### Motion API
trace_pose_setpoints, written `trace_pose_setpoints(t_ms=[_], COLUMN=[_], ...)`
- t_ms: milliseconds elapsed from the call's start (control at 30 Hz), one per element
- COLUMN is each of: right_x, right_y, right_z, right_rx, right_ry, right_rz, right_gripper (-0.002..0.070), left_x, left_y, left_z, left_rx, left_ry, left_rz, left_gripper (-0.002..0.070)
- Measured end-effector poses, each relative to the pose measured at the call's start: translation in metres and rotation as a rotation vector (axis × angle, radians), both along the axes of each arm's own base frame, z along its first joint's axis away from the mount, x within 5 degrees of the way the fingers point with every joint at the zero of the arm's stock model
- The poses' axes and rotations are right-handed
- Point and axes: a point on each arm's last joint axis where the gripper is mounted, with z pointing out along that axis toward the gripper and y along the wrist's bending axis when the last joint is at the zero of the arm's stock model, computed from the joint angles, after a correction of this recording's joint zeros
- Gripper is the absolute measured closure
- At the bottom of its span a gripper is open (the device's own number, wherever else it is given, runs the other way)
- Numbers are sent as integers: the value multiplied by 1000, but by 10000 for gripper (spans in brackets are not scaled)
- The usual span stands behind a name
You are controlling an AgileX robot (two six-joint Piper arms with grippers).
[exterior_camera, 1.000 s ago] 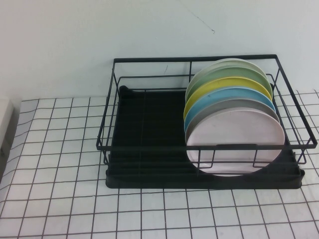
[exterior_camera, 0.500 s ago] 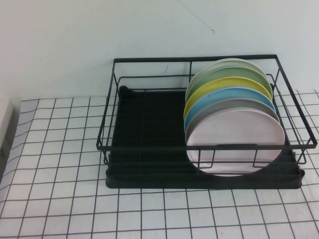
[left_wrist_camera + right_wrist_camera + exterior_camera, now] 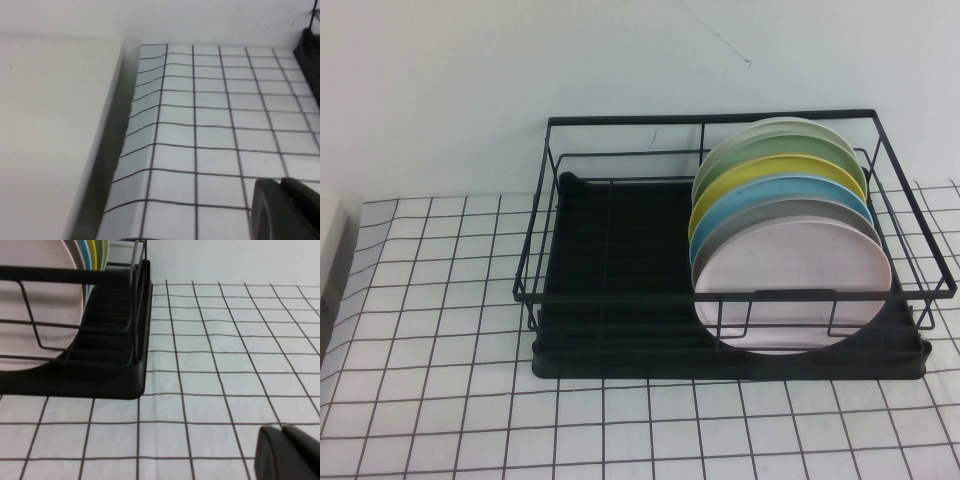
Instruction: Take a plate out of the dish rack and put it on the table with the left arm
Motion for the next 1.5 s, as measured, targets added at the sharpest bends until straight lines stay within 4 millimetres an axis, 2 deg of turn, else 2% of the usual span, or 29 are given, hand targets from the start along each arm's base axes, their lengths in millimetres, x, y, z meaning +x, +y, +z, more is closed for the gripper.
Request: trace_pose_setpoints(t_ms=[100, 267, 400, 533, 667, 767, 900, 1067, 1200, 1500], right_x=[0, 0, 0, 0, 0, 0, 0, 0, 0, 0], right_y=[0, 0, 0, 0, 0, 0, 0, 0, 0, 0], right_z=[0, 0, 0, 0, 0, 0, 0, 0, 0, 0], right_rx=[0, 0, 0, 0, 0, 0, 0, 0, 0, 0], right_ry=[0, 0, 0, 0, 0, 0, 0, 0, 0, 0], right_rz=[0, 0, 0, 0, 0, 0, 0, 0, 0, 0], right_gripper=[678, 678, 678, 678, 678, 678, 678, 678, 678, 678], left_x=[1, 2, 3, 3, 1, -1, 7, 32, 59, 150], left_y=[-3, -9, -10, -9, -15, -20, -27, -36, -49, -70], left_z=[2, 10, 13, 14, 18, 47, 81, 112, 131, 137], left_rx=[-133, -461, -569, -589, -568, -488, -365, -166, -21, 12], left_ry=[-36, -112, -142, -157, -98, -77, 38, 182, 185, 137], left_rz=[-5, -5, -1, 4, -54, -134, -230, -397, -620, -875], left_gripper=[678, 678, 678, 678, 678, 678, 678, 678, 678, 678])
